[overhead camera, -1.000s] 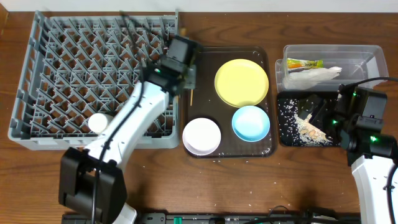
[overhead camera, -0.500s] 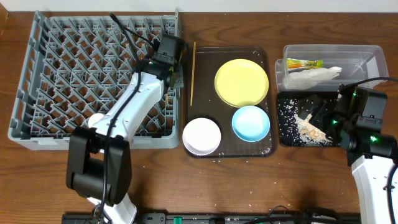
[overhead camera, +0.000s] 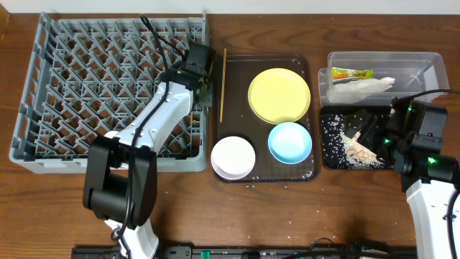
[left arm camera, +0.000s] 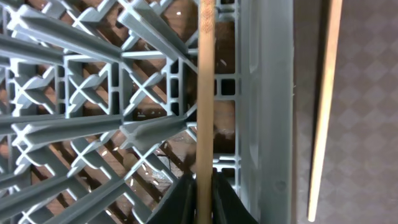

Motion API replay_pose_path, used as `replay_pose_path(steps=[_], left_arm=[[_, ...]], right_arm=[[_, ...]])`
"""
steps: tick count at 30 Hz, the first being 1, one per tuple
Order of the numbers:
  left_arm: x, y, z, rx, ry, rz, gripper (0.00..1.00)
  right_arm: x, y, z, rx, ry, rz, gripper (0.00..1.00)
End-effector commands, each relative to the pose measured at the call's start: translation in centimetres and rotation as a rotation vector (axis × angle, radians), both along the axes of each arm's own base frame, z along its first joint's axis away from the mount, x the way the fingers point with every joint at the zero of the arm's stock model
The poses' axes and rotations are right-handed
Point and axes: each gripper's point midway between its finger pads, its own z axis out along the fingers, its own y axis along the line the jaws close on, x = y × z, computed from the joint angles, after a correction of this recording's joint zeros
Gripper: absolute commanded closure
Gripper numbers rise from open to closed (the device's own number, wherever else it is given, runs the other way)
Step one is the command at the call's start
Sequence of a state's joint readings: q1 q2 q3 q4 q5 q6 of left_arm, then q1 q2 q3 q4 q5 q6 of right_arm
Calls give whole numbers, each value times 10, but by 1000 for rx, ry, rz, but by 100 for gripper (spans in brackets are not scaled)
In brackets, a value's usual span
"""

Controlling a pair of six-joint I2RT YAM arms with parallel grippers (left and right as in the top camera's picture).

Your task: Sort waste into correct bins and load items into the dishwasher

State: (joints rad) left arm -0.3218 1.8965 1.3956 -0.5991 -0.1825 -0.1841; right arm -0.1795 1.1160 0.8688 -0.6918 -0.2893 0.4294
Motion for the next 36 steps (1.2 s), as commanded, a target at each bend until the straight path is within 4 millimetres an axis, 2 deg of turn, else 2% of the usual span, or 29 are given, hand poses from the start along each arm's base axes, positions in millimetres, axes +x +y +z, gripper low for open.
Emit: replay_pose_path(steps=[1,3,9,11,14,18,21,29,36], left_arm=[[1,2,12,3,-27,0,79],[2,2,25,-7,-55,0,78],[0,-2,79,-67,-175,-13,76],[-6,-19,95,-164,-189,-62,76],[-12,-51,98,-291,-170,-151,76],[-9,-75,82,-272,-157,-242,74],[-2,-89,61,-225,-149,-309,72],[28,-96,18,-39,-217,-272,72],[41,-100,-29,3,-200,-263,72]], right_arm=[[2,0,8,3,-23,-2,1],[2,0,8,3,-23,-2,1],[2,0,8,3,-23,-2,1],[2,0,8,3,-23,-2,1],[2,0,8,3,-23,-2,1],[2,0,8,3,-23,-2,1],[2,0,8,3,-23,-2,1],[2,0,8,4,-23,-2,1],[2,0,8,3,-23,-2,1]])
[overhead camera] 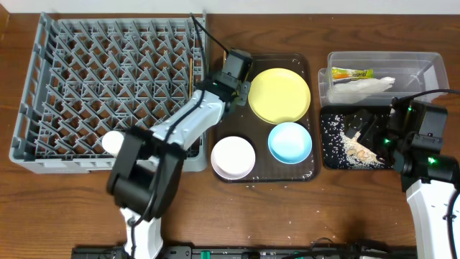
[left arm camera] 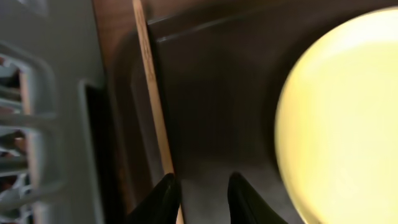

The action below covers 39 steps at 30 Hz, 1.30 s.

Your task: Sort waste into correct bins and load items into the dishwasher

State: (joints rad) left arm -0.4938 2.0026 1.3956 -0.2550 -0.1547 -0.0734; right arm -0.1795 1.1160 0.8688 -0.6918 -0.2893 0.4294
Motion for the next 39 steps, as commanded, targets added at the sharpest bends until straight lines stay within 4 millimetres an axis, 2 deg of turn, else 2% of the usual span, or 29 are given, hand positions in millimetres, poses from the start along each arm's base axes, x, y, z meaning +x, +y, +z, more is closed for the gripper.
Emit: replay_pose_path(steps=[1,6,13,20,27,30,34,39], left_arm=[[9,10,-25,73,-8,34,72],[22,22,-29,132,-69,93,72],[24,22,-30,128,-75,96,72],[22,26,-61,156,-29,97,72],[19,30,-77,148,3,122,72],[15,18,-81,93,35,80,77],[9,4,-85,25,76,29,92],[5,5,-84,26,96,33,92]], right_arm=[[2,0,8,3,-23,-2,1],[2,0,8,3,-23,-2,1],[2,0,8,3,-23,-2,1],[2,0,8,3,-23,-2,1],[2,0,8,3,-23,-2,1],[2,0,8,3,-23,-2,1],[2,0,8,3,-23,-2,1],[2,0,8,3,-23,-2,1]])
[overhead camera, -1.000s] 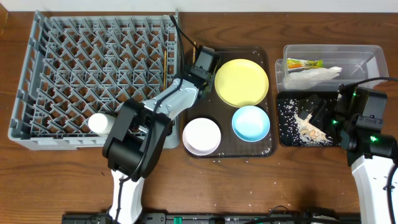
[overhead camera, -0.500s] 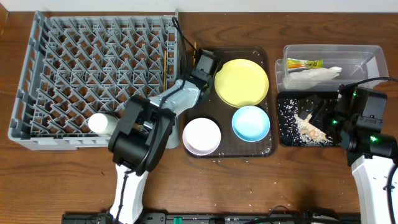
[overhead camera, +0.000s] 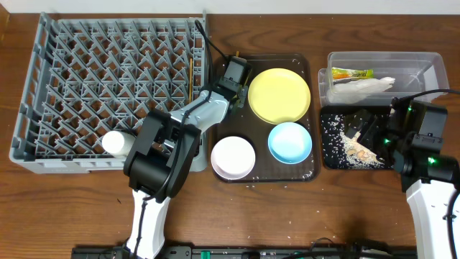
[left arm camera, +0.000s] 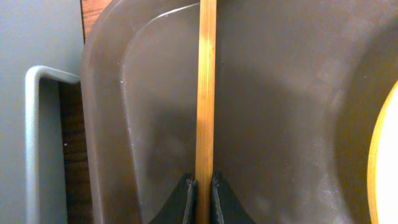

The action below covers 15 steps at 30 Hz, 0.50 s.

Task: Sort waste into correct bins and load items into the dishwasher
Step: 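Place the chopstick upright in the dish rack's right edge with left gripper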

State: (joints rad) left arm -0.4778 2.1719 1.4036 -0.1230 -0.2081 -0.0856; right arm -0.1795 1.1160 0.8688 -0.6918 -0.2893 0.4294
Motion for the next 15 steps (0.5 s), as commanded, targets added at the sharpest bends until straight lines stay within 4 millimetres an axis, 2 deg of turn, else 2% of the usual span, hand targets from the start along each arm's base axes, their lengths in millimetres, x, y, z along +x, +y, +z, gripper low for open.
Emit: replay_pose_path(steps=[1,4,7,8,12,15], left_arm=[[-15,-4,-20,-25,87,-19,92],[-13,-6,6,-49,53,-24,92],[-12,-7,48,-75,0,-26,92],[-13,-6,67,-88,-26,-27,92],[-23,0,127,-120,-90,-28,92],[-34,11,156,-128,-109,-12,92]], right_arm=[[2,0,8,3,-23,-2,1],[2,0,8,3,-23,-2,1],[2,0,8,3,-23,-2,1],[2,0,8,3,-23,-2,1],[2,0,8,3,-23,-2,1],[2,0,8,3,-23,-2,1]])
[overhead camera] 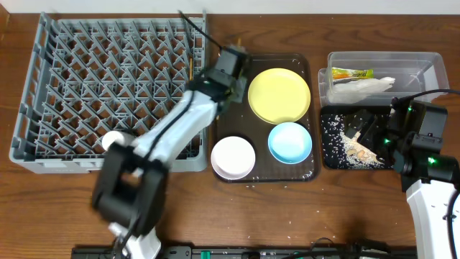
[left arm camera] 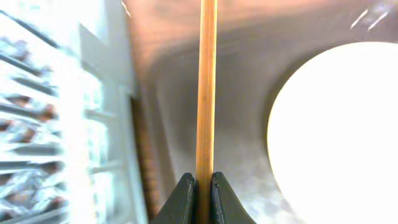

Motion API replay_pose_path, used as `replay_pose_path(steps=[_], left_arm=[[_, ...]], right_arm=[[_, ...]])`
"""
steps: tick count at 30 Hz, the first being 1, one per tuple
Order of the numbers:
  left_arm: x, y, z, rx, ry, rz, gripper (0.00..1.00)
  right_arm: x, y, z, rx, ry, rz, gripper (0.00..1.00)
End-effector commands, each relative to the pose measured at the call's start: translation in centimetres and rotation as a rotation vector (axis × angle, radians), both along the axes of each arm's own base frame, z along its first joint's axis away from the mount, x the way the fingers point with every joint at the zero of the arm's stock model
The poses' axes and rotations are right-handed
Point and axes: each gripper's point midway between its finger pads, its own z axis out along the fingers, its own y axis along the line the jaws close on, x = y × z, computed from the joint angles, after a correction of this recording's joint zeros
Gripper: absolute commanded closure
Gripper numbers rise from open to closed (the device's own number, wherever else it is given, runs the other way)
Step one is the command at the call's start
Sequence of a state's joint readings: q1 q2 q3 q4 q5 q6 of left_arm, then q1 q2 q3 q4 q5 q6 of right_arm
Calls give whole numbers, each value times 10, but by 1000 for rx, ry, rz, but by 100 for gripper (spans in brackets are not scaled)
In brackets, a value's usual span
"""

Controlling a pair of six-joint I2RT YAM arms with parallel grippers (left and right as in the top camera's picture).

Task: Sort waste into correct bins and load items into the dishwasher
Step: 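Place the chopstick upright in the dish rack's right edge with left gripper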

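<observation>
My left gripper [left arm camera: 200, 186] is shut on a wooden chopstick [left arm camera: 206, 93], held above the left edge of the dark tray [left arm camera: 180, 112]. To its right lies the yellow plate [left arm camera: 336, 130], to its left the blurred grey dish rack [left arm camera: 62, 112]. In the overhead view the left gripper [overhead camera: 231, 68] is between the rack [overhead camera: 43, 86] and the yellow plate [overhead camera: 279, 95]. Another chopstick [overhead camera: 187, 72] lies in the rack near its right side. My right gripper [overhead camera: 365, 126] hovers over the black bin [overhead camera: 332, 155]; its jaws cannot be made out.
The tray [overhead camera: 310, 171] also carries a blue bowl [overhead camera: 290, 141] and a white bowl [overhead camera: 233, 157]. A clear bin [overhead camera: 424, 65] at the back right holds wrappers. Rice and scraps lie in the black bin. Grains are scattered on the table front.
The left gripper, shut on the chopstick low at the tray's left edge, now holds it higher above the tray. The left arm's pose has changed. The right arm is unmoved.
The left gripper held a first chopstick at the rack's right edge while a second lay on the tray's left rim. Then it stood open beside the second chopstick, the first left in the rack. It shut on the second, and now holds it raised.
</observation>
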State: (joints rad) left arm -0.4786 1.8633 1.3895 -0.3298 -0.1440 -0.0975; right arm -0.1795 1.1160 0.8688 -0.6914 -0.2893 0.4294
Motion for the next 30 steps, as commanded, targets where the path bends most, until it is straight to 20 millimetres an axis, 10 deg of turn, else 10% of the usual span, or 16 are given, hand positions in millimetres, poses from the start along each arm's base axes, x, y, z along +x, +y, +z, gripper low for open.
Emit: replay_pose_path(steps=[1,13,30], left_arm=[[-9,16,49,-38,-52,40,92],[-23,109,12,-8,147,312,92],[-10,100,-46,-6,233,281,91]], right_arm=[[2,0,8,3,-22,-2,1],[2,0,8,3,-22,-2,1],[2,0,8,3,-22,-2,1]])
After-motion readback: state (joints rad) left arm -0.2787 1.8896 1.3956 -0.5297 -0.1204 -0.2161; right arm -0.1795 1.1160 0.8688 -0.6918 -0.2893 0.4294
